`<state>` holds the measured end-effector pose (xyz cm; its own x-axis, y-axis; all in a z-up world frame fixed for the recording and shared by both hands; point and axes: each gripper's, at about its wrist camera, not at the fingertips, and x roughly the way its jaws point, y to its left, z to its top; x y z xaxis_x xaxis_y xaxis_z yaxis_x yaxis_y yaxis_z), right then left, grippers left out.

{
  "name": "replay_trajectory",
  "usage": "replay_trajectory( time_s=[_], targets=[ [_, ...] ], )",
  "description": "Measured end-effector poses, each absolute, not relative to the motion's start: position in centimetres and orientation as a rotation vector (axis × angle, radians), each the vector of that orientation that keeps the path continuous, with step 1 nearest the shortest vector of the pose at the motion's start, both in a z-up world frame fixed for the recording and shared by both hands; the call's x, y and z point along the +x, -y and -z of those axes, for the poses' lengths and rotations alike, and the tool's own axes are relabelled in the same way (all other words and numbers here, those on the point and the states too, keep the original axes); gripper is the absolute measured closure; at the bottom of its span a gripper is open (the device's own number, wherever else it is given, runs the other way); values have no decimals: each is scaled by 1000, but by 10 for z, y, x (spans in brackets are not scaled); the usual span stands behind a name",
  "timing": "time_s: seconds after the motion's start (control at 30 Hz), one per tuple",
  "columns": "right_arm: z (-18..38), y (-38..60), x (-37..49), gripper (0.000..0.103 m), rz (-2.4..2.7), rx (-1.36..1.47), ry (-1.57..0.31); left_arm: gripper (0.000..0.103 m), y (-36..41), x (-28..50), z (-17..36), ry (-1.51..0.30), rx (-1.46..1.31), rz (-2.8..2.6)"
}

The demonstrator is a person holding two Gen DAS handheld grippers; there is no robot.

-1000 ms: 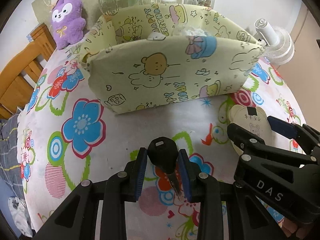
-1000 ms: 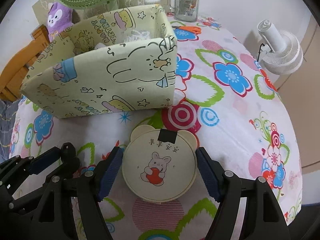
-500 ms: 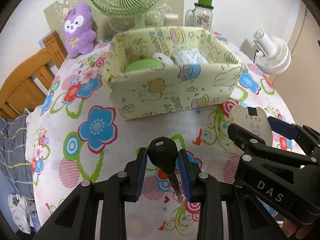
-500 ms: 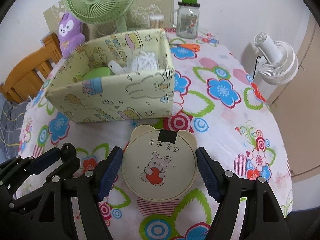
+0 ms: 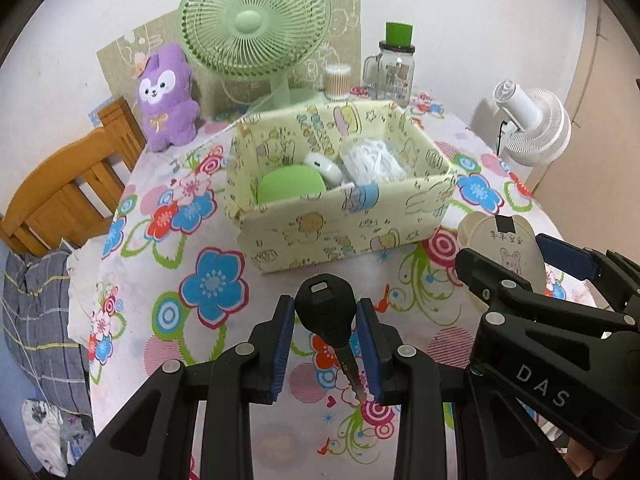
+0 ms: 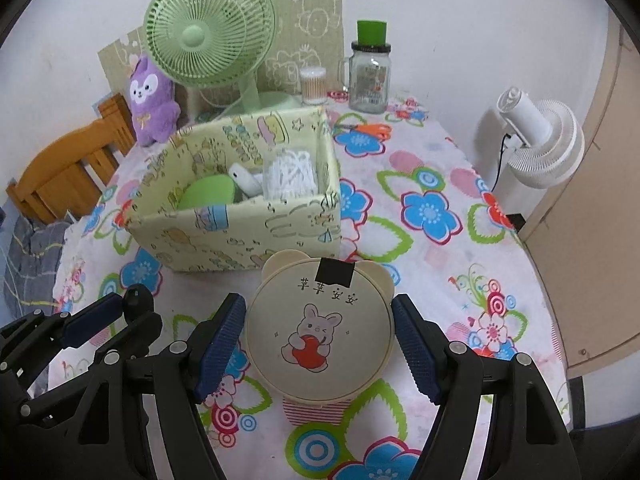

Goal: Organize rigid objects
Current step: 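Carry the black key and bear case with both tools over the fabric box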

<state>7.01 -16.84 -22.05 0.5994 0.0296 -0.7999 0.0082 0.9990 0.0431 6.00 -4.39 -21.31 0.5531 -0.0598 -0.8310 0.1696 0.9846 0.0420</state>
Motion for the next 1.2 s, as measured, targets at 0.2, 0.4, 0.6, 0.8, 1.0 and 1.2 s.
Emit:
replay_trajectory(
  time_s=[0.2, 0.4, 0.6, 0.8, 1.0, 1.2],
  targets=[
    [204, 169, 69, 26, -15, 49, -903, 72, 44, 60, 196, -952, 122, 136],
    [182, 167, 70, 26, -15, 31, -874, 71, 43, 61, 176, -937, 114, 118],
    [164, 170, 73, 26, -13, 30, -855, 71, 45, 63, 160, -912, 111, 115],
    [150, 173, 75, 26, -7, 33, -832, 71, 47, 68, 146, -894, 100, 118],
    [136, 171, 84, 26, -20, 27, -808, 71, 51, 74, 135, -869, 107, 124],
    [125, 168, 93, 26, -36, 23, -790, 71, 52, 83, 125, -846, 110, 126]
  ],
)
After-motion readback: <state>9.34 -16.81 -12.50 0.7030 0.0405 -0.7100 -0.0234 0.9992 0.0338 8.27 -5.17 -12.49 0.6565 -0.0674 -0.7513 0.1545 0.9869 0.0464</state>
